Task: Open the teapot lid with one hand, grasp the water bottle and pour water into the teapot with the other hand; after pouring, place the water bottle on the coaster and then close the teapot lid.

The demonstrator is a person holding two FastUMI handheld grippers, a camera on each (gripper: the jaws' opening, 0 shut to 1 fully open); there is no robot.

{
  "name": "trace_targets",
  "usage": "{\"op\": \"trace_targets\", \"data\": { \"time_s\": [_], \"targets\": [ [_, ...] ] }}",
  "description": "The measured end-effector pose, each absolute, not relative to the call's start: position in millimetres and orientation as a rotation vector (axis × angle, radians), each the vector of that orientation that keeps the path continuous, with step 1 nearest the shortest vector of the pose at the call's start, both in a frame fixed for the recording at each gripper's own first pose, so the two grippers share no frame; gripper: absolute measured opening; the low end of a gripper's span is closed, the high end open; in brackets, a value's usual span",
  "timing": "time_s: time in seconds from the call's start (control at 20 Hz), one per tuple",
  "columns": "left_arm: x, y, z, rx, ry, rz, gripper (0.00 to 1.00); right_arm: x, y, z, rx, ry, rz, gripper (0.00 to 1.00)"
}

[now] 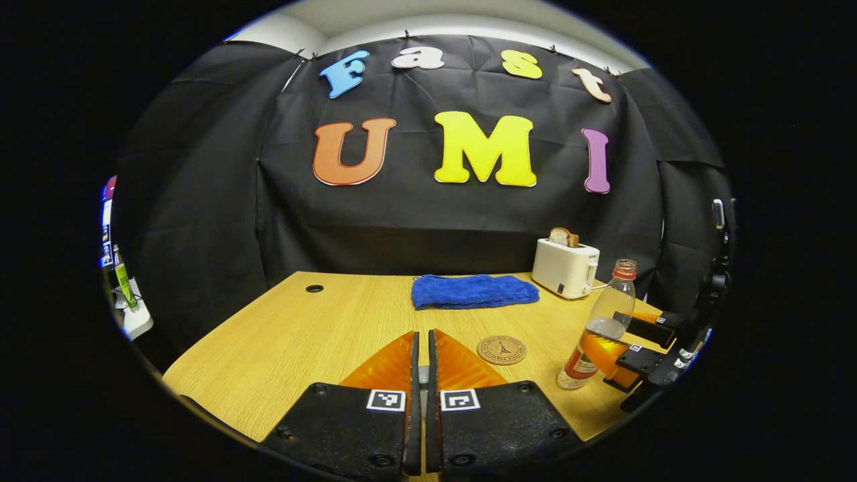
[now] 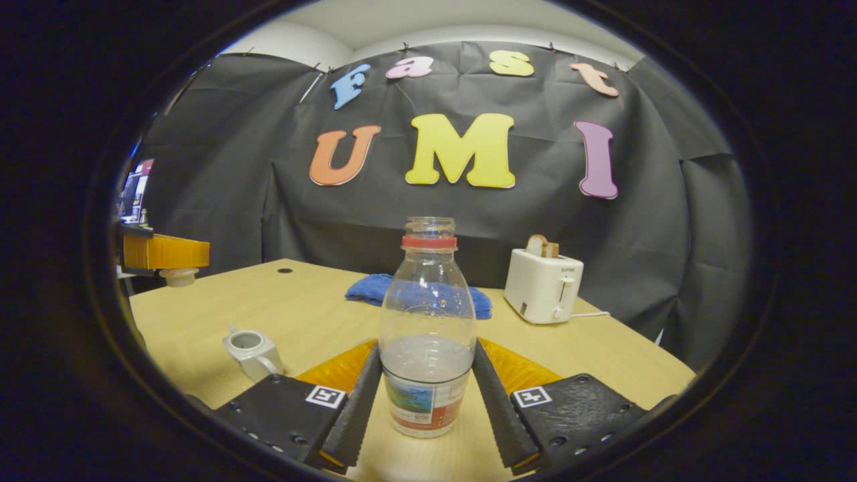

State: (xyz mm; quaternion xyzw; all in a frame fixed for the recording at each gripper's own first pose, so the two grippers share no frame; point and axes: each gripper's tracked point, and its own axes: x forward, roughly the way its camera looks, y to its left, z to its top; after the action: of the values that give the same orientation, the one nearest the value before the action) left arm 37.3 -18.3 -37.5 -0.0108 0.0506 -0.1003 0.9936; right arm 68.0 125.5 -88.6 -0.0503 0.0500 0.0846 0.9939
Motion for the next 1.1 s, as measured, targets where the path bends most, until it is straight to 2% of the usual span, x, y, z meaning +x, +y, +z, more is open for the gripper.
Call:
{"op": "trace_targets", "data": {
  "time_s": [0.25,0.55,1.1],
  "targets": [
    [33,-2,-29,-0.016,0.078,-0.178,0.05,56,124,-79,-0.332,0.093,0.142,0.75],
    [36,4,-32,-0.004,0.077,-0.185,0.05,63,136,-102,-0.537,0.193,0.150,0.75],
    [52,32,-44,-0.031,0.105,-0.161,0.05,76,169,-108,-0.950,0.144,0.120,0.75]
  ]
}}
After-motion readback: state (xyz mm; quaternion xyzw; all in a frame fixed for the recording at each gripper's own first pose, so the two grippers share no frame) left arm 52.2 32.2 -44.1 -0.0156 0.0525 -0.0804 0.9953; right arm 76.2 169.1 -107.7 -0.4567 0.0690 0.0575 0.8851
